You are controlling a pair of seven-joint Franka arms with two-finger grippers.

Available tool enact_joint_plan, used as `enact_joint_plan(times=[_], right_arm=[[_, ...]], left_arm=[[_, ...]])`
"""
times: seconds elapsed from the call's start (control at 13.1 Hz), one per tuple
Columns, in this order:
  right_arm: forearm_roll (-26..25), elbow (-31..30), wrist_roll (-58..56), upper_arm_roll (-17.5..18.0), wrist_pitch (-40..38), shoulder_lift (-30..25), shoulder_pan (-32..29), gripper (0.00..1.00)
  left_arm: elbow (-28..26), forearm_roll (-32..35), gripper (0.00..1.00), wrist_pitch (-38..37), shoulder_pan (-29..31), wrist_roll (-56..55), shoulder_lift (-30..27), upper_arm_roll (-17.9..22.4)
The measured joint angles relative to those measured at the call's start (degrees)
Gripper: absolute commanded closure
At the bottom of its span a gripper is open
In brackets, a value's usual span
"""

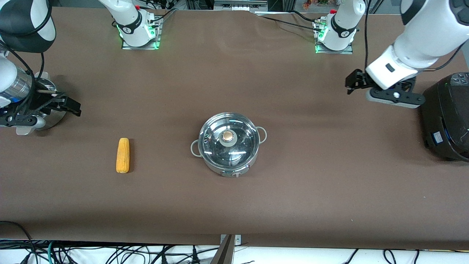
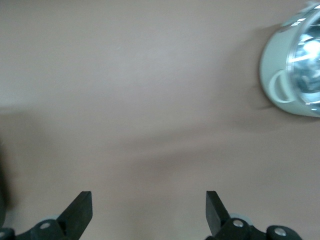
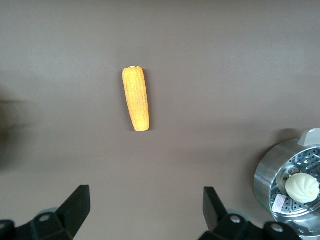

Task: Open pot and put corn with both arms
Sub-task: 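Grasp the lid knob with the left gripper while the right gripper reaches the corn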

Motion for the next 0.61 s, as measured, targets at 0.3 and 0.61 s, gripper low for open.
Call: enact_joint_plan(times=[0.3, 0.61], right_arm=[[0.0, 0.1, 0.0, 0.0, 0.0, 0.0, 0.0, 0.0], [0.0, 0.1, 0.0, 0.0, 0.0, 0.0, 0.0, 0.0]], left_arm=[[12.0, -0.1, 0.0, 1.3, -9.9, -9.1, 13.0, -0.1], [22.7, -0.1, 0.0, 11.2, -19.3, -26.8, 26.9, 0.1]])
